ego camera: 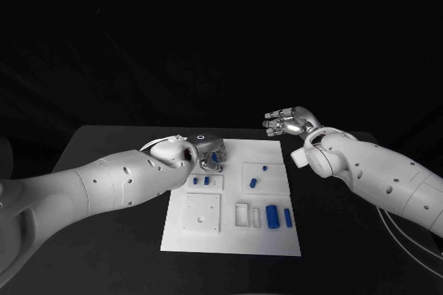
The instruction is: Assemble the parts on the task board
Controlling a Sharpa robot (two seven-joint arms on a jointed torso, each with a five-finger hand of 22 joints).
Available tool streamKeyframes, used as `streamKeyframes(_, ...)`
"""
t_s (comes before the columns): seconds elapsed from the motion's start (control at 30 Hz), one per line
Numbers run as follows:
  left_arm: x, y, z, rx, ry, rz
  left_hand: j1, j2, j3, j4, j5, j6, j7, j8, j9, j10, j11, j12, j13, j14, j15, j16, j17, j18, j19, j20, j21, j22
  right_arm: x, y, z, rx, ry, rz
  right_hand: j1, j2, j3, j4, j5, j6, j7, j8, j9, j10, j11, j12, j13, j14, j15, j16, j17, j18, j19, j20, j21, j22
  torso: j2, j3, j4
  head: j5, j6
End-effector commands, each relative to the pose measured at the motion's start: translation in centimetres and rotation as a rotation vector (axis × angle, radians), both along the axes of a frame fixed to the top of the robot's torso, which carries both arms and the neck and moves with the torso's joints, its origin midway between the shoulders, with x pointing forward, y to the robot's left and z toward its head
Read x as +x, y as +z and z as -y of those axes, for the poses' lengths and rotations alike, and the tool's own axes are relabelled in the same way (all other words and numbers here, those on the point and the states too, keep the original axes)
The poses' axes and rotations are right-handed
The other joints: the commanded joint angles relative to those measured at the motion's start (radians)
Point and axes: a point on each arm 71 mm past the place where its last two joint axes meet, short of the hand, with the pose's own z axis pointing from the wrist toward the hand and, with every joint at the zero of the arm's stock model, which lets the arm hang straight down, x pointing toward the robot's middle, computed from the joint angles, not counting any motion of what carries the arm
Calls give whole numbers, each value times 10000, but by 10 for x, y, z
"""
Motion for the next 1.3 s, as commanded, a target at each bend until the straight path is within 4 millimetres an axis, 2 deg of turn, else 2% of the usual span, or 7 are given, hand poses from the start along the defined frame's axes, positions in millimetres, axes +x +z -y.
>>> streamKeyframes(0.03,-2,-4,4,213,-304,-254,-45,-25,48,55,-16,96,0,-19,5,-39,-36,-50,-11,-84,-50,154,-2,88,-53,-62,89,219,0,2,-2,-30,164,144,-60,37,-58,-8,-8,-69,-10,-43,-13,-50,9,-43,-15,-55,9,-38,-12,94,-91,-3,-29,-11,-7,0,8,-8,-18)
streamKeyframes(0.13,-2,-5,4,244,-271,-306,-50,-12,74,81,-15,116,-9,-19,5,-27,-44,-48,-11,-98,-54,303,-13,83,-71,-69,152,219,0,3,-3,-26,170,158,-60,37,-58,-8,-8,-69,-10,-43,-13,-50,9,-43,-15,-55,9,-38,-12,94,-91,-3,-29,-11,-5,-11,6,-51,-25)
streamKeyframes(0.23,-1,-7,3,266,-219,-341,-36,-12,100,87,-8,103,0,-19,4,-34,-38,-48,-11,-121,-48,400,-35,91,-81,-66,216,222,0,3,-3,-21,183,164,-60,37,-58,-8,-8,-69,-10,-43,-13,-50,9,-43,-15,-55,9,-38,-12,94,-91,-3,-29,-11,-5,-15,0,-38,-26)
streamKeyframes(0.37,1,-9,1,186,-112,-348,-55,70,137,153,-94,144,34,-16,7,62,-43,-48,-11,-124,-29,510,-47,102,-89,-55,280,222,1,4,-4,-17,191,167,-59,52,-78,31,0,-60,-12,-44,-13,-47,8,-43,-14,-58,9,-35,-12,92,-94,-2,-30,-11,-15,-7,1,-45,-29)
streamKeyframes(0.7,4,-15,-2,238,42,-551,2,163,306,196,-64,184,22,-19,4,69,-59,-47,-12,-208,-41,708,-142,132,-211,-51,541,227,1,4,-5,-1,236,167,-67,49,-91,56,8,-49,-11,-42,-12,-48,8,-43,-14,-57,10,-33,-12,92,-93,-2,-29,-11,-8,-5,-2,-42,-44)
streamKeyframes(1.07,4,-22,-4,34,104,-666,-31,208,356,226,-66,194,41,-18,4,107,-62,-47,-11,-208,-39,806,-177,132,-258,-60,711,224,1,4,-6,-1,273,170,-67,49,-91,56,8,-49,-11,-42,-12,-48,8,-43,-14,-57,10,-33,-12,92,-93,-2,-29,-11,-12,1,10,-129,-65)
streamKeyframes(1.3,4,-23,-4,-47,118,-682,-17,220,376,231,-65,203,46,-19,4,138,-65,-48,-12,-191,-35,831,-192,146,-263,-55,759,222,1,5,-7,3,292,168,-67,49,-91,56,8,-49,-11,-42,-12,-48,8,-43,-14,-57,10,-33,-12,92,-93,-2,-29,-11,-20,4,9,-131,-65)
